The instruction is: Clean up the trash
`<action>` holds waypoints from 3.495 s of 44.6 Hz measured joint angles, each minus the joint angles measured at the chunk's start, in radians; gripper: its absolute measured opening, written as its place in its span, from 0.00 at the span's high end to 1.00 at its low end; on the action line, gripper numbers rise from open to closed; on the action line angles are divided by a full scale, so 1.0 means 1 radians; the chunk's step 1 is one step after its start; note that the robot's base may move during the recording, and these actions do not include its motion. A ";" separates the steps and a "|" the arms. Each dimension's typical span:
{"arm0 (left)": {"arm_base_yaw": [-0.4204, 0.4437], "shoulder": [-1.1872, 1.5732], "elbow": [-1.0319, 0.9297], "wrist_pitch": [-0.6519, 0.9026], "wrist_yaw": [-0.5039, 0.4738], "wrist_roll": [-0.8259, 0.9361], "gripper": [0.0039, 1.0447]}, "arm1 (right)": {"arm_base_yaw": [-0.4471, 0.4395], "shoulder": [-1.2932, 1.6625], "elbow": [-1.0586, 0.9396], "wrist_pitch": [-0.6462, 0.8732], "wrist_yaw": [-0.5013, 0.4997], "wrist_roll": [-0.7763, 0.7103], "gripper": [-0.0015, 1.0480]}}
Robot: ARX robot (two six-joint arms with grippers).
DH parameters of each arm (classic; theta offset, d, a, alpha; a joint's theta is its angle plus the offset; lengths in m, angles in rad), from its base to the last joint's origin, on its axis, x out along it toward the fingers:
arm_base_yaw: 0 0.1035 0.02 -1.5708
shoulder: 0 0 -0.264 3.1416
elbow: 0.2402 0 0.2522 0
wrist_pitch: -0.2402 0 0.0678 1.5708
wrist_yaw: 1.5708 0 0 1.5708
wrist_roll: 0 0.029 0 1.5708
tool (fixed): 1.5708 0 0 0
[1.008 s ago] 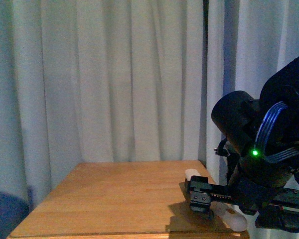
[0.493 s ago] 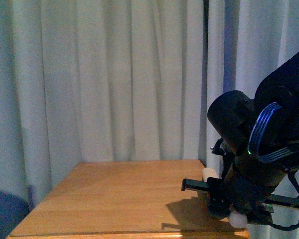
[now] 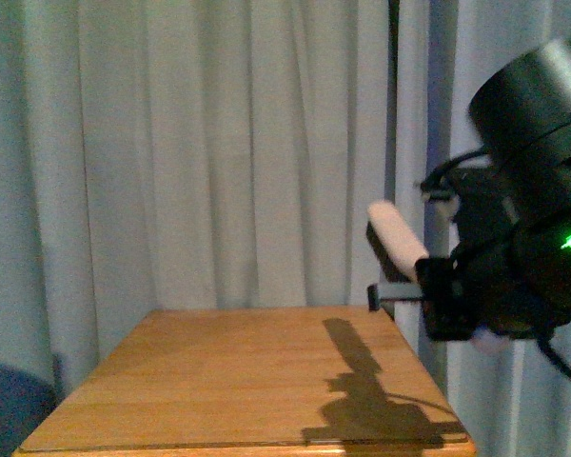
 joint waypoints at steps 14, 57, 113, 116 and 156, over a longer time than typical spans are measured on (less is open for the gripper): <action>0.000 0.000 0.000 0.000 0.000 0.000 0.73 | -0.042 -0.612 -0.463 0.206 0.003 -0.184 0.81; 0.000 0.001 0.000 0.000 0.008 0.000 0.73 | -0.062 -1.239 -0.773 0.315 0.170 -0.412 0.81; 0.004 -0.003 0.000 0.000 0.000 0.000 0.73 | -0.063 -1.239 -0.773 0.315 0.164 -0.416 0.81; 0.004 -0.003 0.000 0.000 0.000 0.000 0.73 | -0.063 -1.239 -0.774 0.314 0.164 -0.416 0.81; 0.443 0.363 0.279 -0.899 0.363 0.337 0.73 | -0.061 -1.240 -0.774 0.314 0.165 -0.418 0.81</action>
